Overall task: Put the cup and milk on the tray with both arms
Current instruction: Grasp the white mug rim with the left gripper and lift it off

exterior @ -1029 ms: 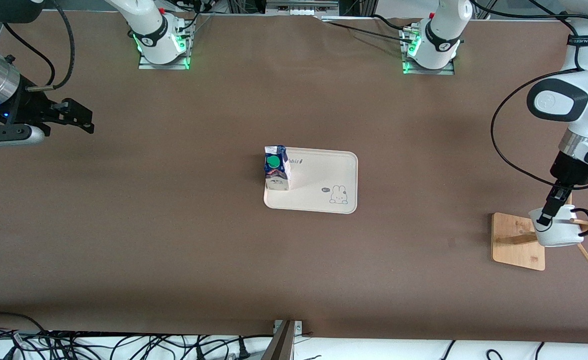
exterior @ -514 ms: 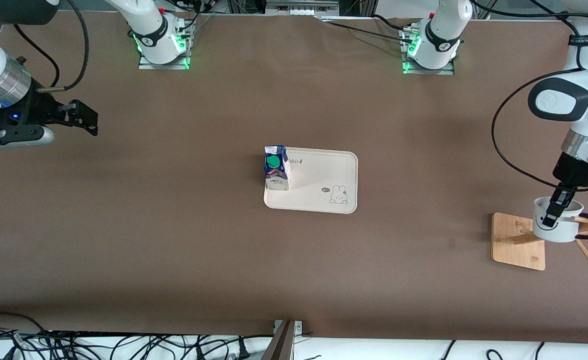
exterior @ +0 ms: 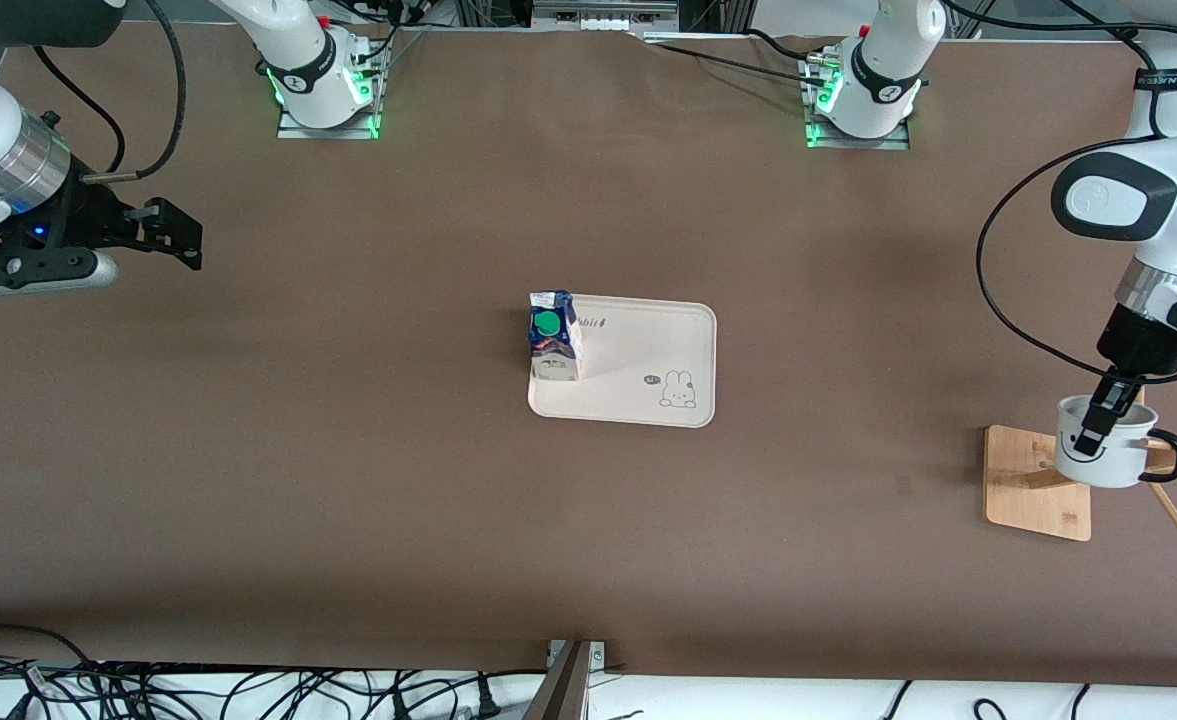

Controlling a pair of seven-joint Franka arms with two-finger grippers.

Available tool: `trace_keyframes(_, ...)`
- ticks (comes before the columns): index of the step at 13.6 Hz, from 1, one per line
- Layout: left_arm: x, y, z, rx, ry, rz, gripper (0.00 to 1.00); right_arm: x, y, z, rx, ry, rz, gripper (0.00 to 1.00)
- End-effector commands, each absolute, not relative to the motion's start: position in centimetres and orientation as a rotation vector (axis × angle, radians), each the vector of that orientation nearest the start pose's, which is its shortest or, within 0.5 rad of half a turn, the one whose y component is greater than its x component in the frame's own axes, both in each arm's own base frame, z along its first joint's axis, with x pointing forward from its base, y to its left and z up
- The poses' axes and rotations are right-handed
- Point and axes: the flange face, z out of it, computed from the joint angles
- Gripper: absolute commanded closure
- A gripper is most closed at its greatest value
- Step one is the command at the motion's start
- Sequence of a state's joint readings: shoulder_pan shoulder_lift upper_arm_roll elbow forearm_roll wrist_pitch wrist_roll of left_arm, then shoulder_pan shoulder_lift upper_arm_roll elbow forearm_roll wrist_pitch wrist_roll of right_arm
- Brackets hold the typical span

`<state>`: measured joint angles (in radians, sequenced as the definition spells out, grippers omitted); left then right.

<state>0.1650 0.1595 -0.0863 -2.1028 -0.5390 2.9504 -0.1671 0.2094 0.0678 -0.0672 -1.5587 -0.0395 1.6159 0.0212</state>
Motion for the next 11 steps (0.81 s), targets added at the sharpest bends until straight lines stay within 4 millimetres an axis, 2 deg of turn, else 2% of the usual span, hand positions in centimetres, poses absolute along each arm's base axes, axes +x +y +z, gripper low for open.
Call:
trace_keyframes(1,60.3,6.7,43.1,-3.122,-1.124,-1.068,1.00,57.0,7.8,60.2,-3.192,-0.192,0.000,0.00)
trace_keyframes(3,60.5,5.7,43.7,-3.160,-1.045,-1.028,1.00,57.0,7.9,60.3,-3.197,-0.198,-0.006,0.00)
trace_keyframes(5,60.6,2.8,44.4,-3.196,-0.922,-1.029,1.00,57.0,7.9,60.3,-3.194,-0.197,-0.003,0.00)
trace_keyframes(7,60.5,1.2,44.6,-3.233,-0.866,-0.992,1.00,57.0,7.7,60.3,-3.193,-0.190,-0.003,0.00)
trace_keyframes(10,60.6,-0.8,45.6,-3.251,-0.662,-0.930,1.00,57.1,7.4,60.2,-3.191,-0.182,0.000,0.00)
trace_keyframes(11,60.7,-2.3,46.1,-3.280,-0.581,-0.868,1.00,57.0,7.4,60.1,-3.191,-0.180,0.005,0.00)
